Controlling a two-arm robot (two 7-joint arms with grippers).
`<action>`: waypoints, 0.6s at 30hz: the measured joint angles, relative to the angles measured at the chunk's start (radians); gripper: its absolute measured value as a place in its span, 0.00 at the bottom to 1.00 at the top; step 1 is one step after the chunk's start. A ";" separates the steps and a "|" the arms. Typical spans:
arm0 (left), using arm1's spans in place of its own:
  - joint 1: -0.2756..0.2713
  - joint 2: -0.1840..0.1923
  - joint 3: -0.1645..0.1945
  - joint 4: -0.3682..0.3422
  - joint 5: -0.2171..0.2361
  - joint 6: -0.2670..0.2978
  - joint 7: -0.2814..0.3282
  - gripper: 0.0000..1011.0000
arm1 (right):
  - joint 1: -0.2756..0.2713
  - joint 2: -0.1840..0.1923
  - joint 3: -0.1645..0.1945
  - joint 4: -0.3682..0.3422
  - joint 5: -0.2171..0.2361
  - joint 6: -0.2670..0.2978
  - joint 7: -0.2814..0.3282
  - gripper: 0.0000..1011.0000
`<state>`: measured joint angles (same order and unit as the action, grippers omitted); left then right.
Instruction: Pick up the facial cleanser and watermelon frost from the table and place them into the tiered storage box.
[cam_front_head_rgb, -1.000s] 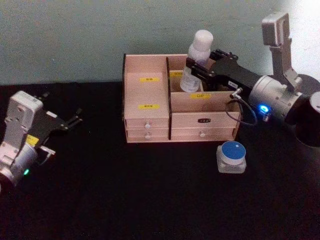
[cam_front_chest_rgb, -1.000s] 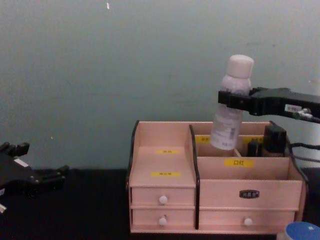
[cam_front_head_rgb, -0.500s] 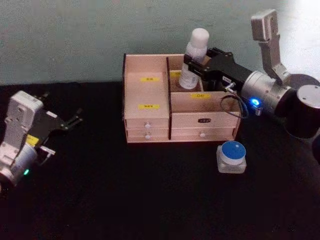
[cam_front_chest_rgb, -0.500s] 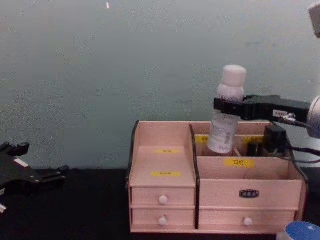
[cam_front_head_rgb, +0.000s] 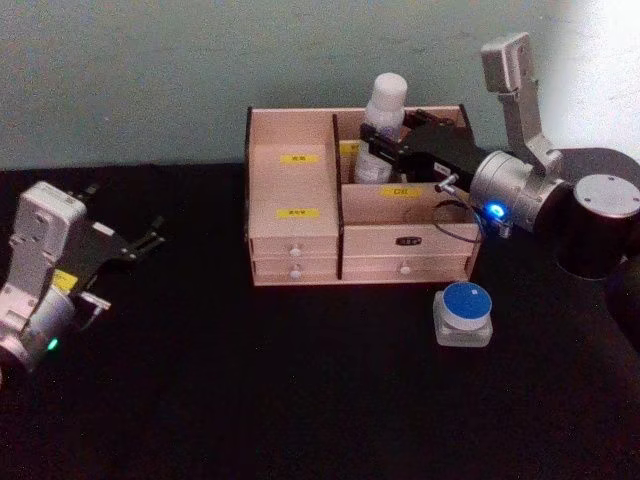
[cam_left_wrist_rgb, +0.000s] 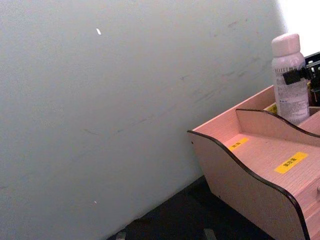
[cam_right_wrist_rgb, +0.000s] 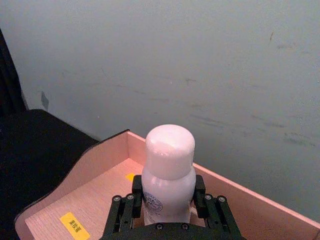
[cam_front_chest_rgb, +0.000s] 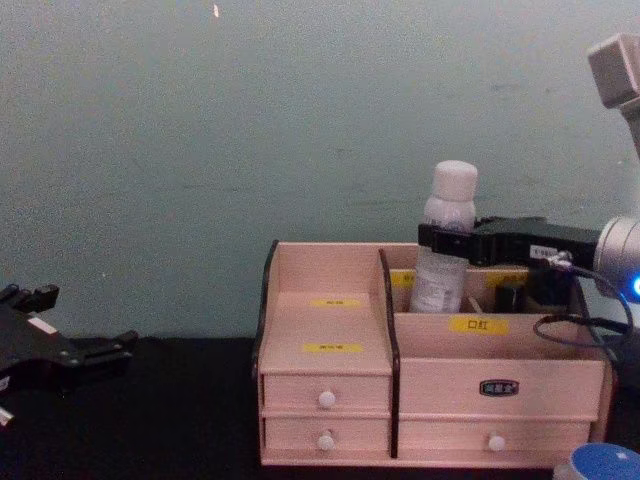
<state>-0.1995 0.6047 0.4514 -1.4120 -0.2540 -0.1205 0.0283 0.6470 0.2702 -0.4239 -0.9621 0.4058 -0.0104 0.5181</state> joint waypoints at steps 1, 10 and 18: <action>0.000 0.000 0.000 0.000 0.000 0.000 0.000 0.99 | 0.001 -0.001 0.000 0.003 -0.001 0.001 0.000 0.59; 0.000 0.000 0.000 0.000 0.000 0.000 0.000 0.99 | 0.008 -0.012 0.000 0.035 -0.020 0.011 0.003 0.59; 0.000 0.000 0.000 0.000 0.000 0.000 0.000 0.99 | 0.014 -0.018 0.000 0.054 -0.035 0.017 0.006 0.59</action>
<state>-0.1995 0.6047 0.4514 -1.4120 -0.2539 -0.1205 0.0283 0.6608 0.2518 -0.4239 -0.9083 0.3709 0.0071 0.5241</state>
